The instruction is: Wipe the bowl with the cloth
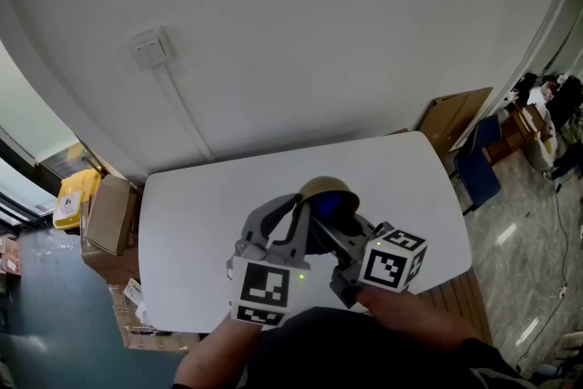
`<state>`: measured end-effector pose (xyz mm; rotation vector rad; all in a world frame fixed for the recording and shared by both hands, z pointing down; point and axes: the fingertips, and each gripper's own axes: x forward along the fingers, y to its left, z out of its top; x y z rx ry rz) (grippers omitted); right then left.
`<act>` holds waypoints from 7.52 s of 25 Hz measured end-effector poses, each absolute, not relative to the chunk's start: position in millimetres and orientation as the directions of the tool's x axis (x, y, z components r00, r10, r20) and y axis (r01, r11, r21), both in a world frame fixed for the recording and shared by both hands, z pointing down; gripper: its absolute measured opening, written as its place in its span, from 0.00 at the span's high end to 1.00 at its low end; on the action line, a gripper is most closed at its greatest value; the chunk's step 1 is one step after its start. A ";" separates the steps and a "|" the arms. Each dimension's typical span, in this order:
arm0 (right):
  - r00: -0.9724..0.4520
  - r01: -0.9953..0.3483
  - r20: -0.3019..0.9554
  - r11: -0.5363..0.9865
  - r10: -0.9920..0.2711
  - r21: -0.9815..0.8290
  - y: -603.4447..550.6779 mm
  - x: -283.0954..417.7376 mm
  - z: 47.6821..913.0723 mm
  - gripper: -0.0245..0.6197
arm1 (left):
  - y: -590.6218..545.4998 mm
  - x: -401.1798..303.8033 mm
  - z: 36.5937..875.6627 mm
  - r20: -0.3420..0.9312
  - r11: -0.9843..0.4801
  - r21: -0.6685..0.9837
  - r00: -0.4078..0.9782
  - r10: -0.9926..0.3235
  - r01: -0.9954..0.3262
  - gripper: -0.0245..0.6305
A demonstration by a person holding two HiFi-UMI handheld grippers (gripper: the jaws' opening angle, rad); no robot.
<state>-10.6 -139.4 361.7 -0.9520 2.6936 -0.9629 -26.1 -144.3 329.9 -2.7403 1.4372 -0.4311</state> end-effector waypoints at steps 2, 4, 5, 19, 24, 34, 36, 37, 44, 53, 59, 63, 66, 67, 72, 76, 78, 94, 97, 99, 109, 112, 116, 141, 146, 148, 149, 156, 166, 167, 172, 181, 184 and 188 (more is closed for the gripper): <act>-0.796 -0.530 0.104 0.605 -0.596 -0.594 -136.8 -12.6 365.8 0.85 | -149.1 -33.7 328.4 0.231 -0.558 -0.140 0.521 -0.821 -0.818 0.91; -0.794 -0.537 0.113 0.603 -0.597 -0.589 -135.9 -10.8 368.8 0.85 | -152.9 -41.6 328.2 0.230 -0.541 -0.136 0.505 -0.832 -0.830 0.92; -0.790 -0.543 0.116 0.600 -0.602 -0.588 -136.2 -8.5 369.8 0.85 | -154.0 -44.9 328.7 0.231 -0.533 -0.135 0.497 -0.837 -0.835 0.92; -0.752 -0.590 0.117 0.584 -0.648 -0.558 -143.1 14.4 365.7 0.85 | -157.4 -69.7 336.9 0.229 -0.482 -0.131 0.447 -0.865 -0.866 0.92; -0.765 -0.577 0.118 0.594 -0.633 -0.560 -135.4 10.1 368.5 0.85 | -156.3 -74.5 326.7 0.197 -0.466 -0.107 0.441 -0.876 -0.878 0.92; -0.829 -0.489 0.113 0.612 -0.547 -0.622 -122.8 -24.1 376.0 0.85 | -144.1 -39.3 323.5 0.190 -0.540 -0.133 0.514 -0.837 -0.831 0.91; -0.830 -0.479 0.094 0.616 -0.550 -0.626 -125.4 -24.5 370.7 0.85 | -142.2 -34.9 326.7 0.199 -0.551 -0.138 0.522 -0.829 -0.823 0.91; -0.829 -0.475 0.085 0.617 -0.552 -0.627 -127.1 -24.2 368.0 0.85 | -141.6 -33.3 327.8 0.203 -0.554 -0.143 0.524 -0.827 -0.820 0.91; -0.807 -0.464 0.022 0.611 -0.590 -0.642 -135.1 -13.7 352.5 0.85 | -144.6 -32.7 338.3 0.232 -0.551 -0.198 0.507 -0.830 -0.811 0.93; -0.780 -0.455 -0.041 0.611 -0.624 -0.648 -138.4 2.8 332.5 0.85 | -147.1 -43.7 340.2 0.233 -0.497 -0.295 0.443 -0.866 -0.816 0.93; -0.762 -0.474 -0.035 0.593 -0.647 -0.651 -139.7 9.6 334.2 0.85 | -153.5 -65.5 315.1 0.166 -0.442 -0.267 0.411 -0.897 -0.857 0.93; -0.761 -0.466 -0.019 0.567 -0.649 -0.679 -139.7 9.2 344.6 0.85 | -146.2 -63.7 291.8 0.096 -0.436 -0.255 0.427 -0.899 -0.863 0.93; -0.764 -0.460 -0.022 0.568 -0.645 -0.682 -139.6 5.9 344.9 0.85 | -140.5 -54.9 280.5 0.065 -0.454 -0.274 0.455 -0.888 -0.848 0.93; -0.766 -0.458 -0.024 0.571 -0.642 -0.682 -139.3 4.7 344.0 0.85 | -138.3 -50.9 280.0 0.067 -0.464 -0.283 0.465 -0.883 -0.840 0.93; -0.778 -0.441 -0.024 0.573 -0.628 -0.691 -138.1 -1.4 343.0 0.85 | -130.2 -29.0 287.9 0.095 -0.512 -0.307 0.509 -0.856 -0.803 0.92; -0.795 -0.425 -0.023 0.583 -0.607 -0.692 -134.5 -7.4 344.3 0.85 | -130.2 -21.7 294.3 0.107 -0.521 -0.311 0.515 -0.850 -0.795 0.92; -0.807 -0.419 -0.024 0.602 -0.589 -0.680 -129.5 -11.9 343.3 0.85 | -132.5 -22.9 293.9 0.097 -0.514 -0.299 0.510 -0.855 -0.804 0.92; -0.823 -0.460 0.074 0.585 -0.563 -0.668 -124.6 11.3 379.2 0.85 | -169.9 -104.6 309.6 0.166 -0.445 0.014 0.441 -0.882 -0.895 0.93; -0.772 -0.510 0.065 0.555 -0.632 -0.657 -138.7 35.8 374.2 0.85 | -165.4 -101.3 315.7 0.185 -0.467 0.021 0.462 -0.867 -0.884 0.93; -0.741 -0.532 0.050 0.541 -0.669 -0.651 -147.6 50.7 368.3 0.85 | -162.7 -98.4 321.4 0.202 -0.482 0.028 0.477 -0.855 -0.876 0.93; -0.793 -0.443 -0.033 0.613 -0.609 -0.654 -126.1 35.2 337.0 0.85 | -162.6 -101.1 350.9 0.279 -0.452 -0.034 0.426 -0.861 -0.891 0.93; -0.838 -0.397 -0.018 0.631 -0.546 -0.666 -113.7 9.7 343.9 0.85 | -162.6 -94.8 347.4 0.259 -0.449 -0.054 0.421 -0.869 -0.892 0.93; -0.845 -0.404 0.030 0.599 -0.534 -0.692 -116.2 -6.7 363.4 0.85 | -155.6 -75.0 337.0 0.223 -0.480 -0.068 0.455 -0.862 -0.875 0.93; -0.771 -0.478 0.084 0.485 -0.631 -0.732 -120.3 53.2 395.4 0.85 | -154.1 -87.8 449.0 0.476 -0.475 0.166 0.492 -0.729 -0.864 0.93; -0.747 -0.534 0.109 0.494 -0.655 -0.687 -122.8 62.7 400.1 0.85 | -148.8 -83.9 477.4 0.528 -0.484 0.193 0.506 -0.682 -0.853 0.93; -0.740 -0.548 0.119 0.490 -0.662 -0.678 -123.4 65.0 403.5 0.85 | -146.9 -82.8 488.7 0.547 -0.485 0.203 0.509 -0.664 -0.851 0.93; -0.737 -0.554 0.124 0.489 -0.664 -0.674 -123.7 65.8 405.3 0.85 | -146.0 -82.1 494.7 0.558 -0.485 0.208 0.511 -0.654 -0.849 0.93; -0.722 -0.572 0.147 0.465 -0.676 -0.676 -125.3 69.0 419.8 0.85 | -140.8 -74.4 540.5 0.623 -0.480 0.258 0.524 -0.580 -0.839 0.93; -0.695 -0.593 0.176 0.418 -0.697 -0.689 -126.3 75.7 438.8 0.85 | -131.9 -59.2 606.5 0.703 -0.463 0.325 0.538 -0.465 -0.824 0.93; -0.692 -0.596 0.178 0.415 -0.699 -0.688 -126.0 76.8 440.3 0.85 | -131.5 -58.0 611.4 0.707 -0.461 0.329 0.538 -0.458 -0.824 0.93; -0.684 -0.630 0.211 0.418 -0.698 -0.655 -124.1 80.1 449.5 0.85 | -134.0 -55.2 635.2 0.725 -0.418 0.365 0.536 -0.433 -0.832 0.93; -0.692 -0.663 0.251 0.458 -0.676 -0.592 -115.0 78.6 462.4 0.85 | -140.2 -56.3 667.6 0.747 -0.347 0.404 0.524 -0.409 -0.847 0.93; -0.691 -0.682 0.263 0.485 -0.673 -0.548 -114.3 80.0 463.6 0.85 | -140.5 -54.4 674.5 0.754 -0.321 0.419 0.522 -0.398 -0.849 0.93; -0.696 -0.694 0.258 0.535 -0.670 -0.482 -116.6 79.3 460.2 0.85 | -142.9 -52.7 679.1 0.759 -0.305 0.429 0.523 -0.388 -0.850 0.93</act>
